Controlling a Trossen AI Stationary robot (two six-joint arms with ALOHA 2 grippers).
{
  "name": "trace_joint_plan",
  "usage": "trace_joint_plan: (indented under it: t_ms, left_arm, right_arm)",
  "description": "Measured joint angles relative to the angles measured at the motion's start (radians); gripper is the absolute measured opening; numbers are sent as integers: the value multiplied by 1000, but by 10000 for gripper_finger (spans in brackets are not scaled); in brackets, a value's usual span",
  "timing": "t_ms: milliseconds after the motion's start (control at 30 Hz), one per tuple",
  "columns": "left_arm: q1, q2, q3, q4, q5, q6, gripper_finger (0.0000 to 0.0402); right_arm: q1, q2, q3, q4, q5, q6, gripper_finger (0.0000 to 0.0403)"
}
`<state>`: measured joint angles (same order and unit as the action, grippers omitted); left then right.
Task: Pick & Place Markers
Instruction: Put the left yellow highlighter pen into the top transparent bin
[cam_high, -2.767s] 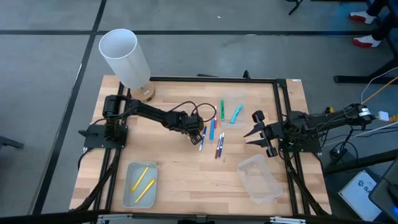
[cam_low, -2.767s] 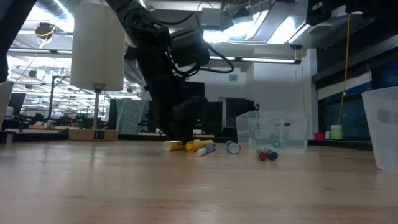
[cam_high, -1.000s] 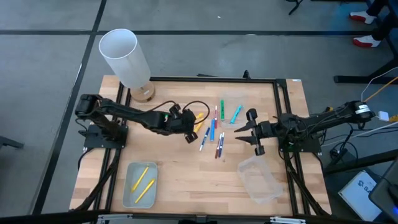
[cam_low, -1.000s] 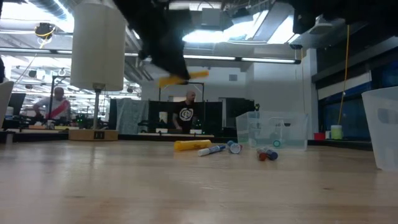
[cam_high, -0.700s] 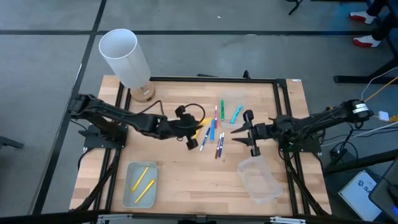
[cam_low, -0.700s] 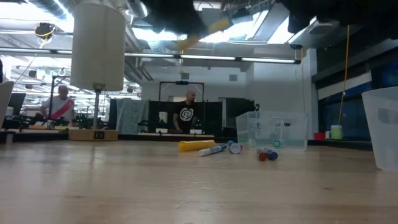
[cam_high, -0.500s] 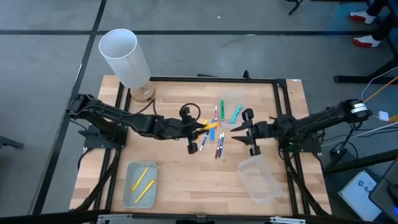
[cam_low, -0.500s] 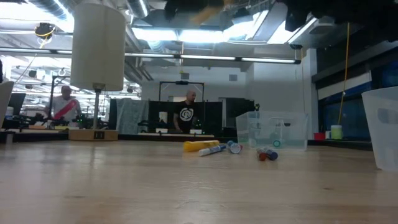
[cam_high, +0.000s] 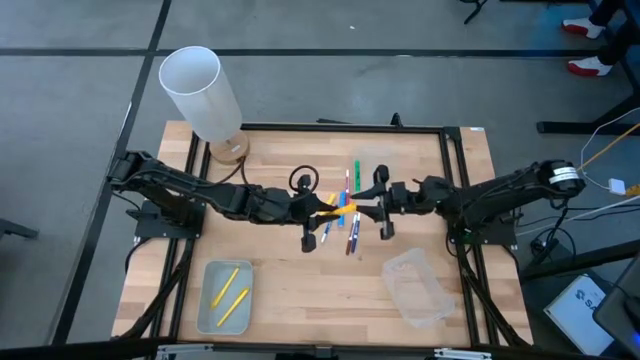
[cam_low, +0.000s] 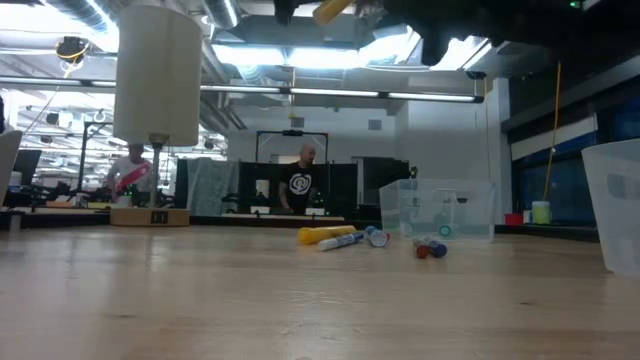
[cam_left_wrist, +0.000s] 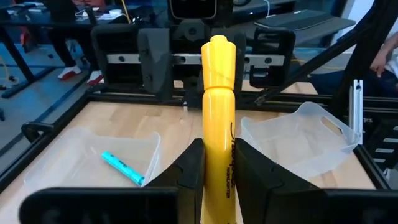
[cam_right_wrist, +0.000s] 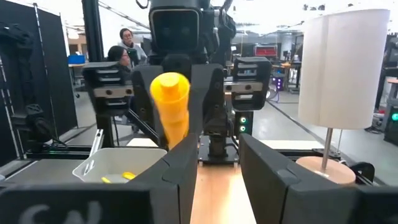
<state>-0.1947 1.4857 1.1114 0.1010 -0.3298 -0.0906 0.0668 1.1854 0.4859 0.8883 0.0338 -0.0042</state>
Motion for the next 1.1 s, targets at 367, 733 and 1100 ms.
trace_joint_plan:
  t_ms: [367, 733, 1100]
  left_arm:
    - [-2, 0, 0, 1, -2, 2, 57]
    - [-1, -54, 0, -68, -44, 25, 57]
    - [43, -95, 2, -121, 72, -45, 57]
  right_arm:
    - [-3, 119, 115, -5, -92, 1, 118]
    - [-13, 115, 135, -77, -107, -11, 118]
    - [-17, 112, 135, -68, -116, -3, 118]
